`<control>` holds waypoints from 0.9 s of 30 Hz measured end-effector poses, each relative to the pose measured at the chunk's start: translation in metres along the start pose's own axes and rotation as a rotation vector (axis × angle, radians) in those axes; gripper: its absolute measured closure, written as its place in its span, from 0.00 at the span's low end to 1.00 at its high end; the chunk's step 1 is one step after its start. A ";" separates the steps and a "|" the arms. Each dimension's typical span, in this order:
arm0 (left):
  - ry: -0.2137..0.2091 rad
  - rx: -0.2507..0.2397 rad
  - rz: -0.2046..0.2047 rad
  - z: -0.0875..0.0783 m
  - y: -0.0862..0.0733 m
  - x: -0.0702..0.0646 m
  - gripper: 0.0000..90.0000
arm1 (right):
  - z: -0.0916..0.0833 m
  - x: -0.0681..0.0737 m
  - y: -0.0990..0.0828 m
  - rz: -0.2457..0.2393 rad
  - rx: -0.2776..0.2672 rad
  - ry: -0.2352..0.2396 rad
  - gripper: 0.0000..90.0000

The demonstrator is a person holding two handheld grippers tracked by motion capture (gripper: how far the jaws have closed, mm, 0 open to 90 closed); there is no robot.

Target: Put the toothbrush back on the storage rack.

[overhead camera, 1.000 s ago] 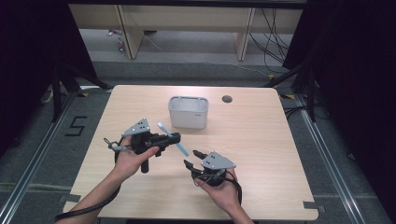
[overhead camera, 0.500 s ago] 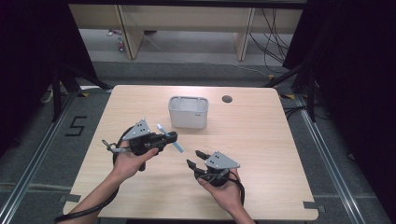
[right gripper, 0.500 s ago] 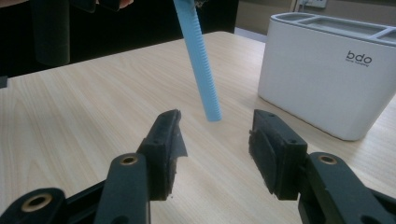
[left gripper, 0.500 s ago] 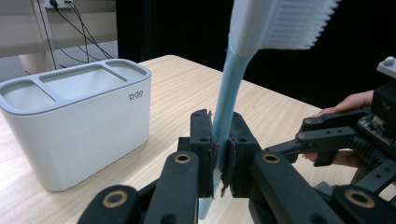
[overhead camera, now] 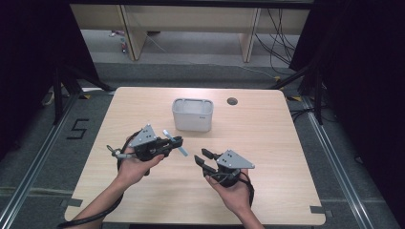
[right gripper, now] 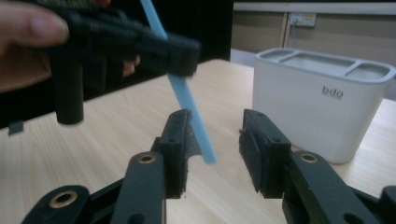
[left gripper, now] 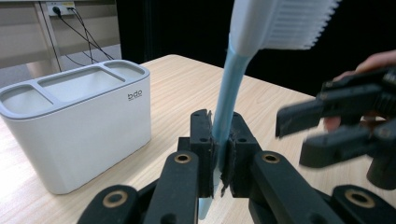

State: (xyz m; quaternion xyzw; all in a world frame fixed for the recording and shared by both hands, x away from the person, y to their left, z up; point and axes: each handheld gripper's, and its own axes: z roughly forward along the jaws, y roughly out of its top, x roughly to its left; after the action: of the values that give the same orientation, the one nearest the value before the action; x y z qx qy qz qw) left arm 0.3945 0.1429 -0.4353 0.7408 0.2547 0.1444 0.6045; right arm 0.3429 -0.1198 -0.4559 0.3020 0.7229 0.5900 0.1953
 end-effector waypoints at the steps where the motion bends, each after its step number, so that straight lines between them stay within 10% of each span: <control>1: 0.009 0.010 0.007 0.000 0.000 -0.002 0.93 | 0.000 0.000 0.000 0.000 0.000 0.000 0.71; 12: -0.021 0.013 0.062 0.010 0.002 -0.014 0.93 | -0.001 0.004 0.037 -0.004 -0.095 0.039 0.76; 27: -0.036 0.047 0.098 0.020 0.002 -0.027 0.93 | 0.014 0.021 0.043 -0.066 -0.073 0.066 0.75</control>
State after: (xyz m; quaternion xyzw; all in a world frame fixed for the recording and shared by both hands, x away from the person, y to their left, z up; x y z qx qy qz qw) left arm 0.3831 0.1113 -0.4354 0.7690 0.2105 0.1543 0.5835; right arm 0.3452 -0.0898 -0.4160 0.2511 0.7166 0.6187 0.2015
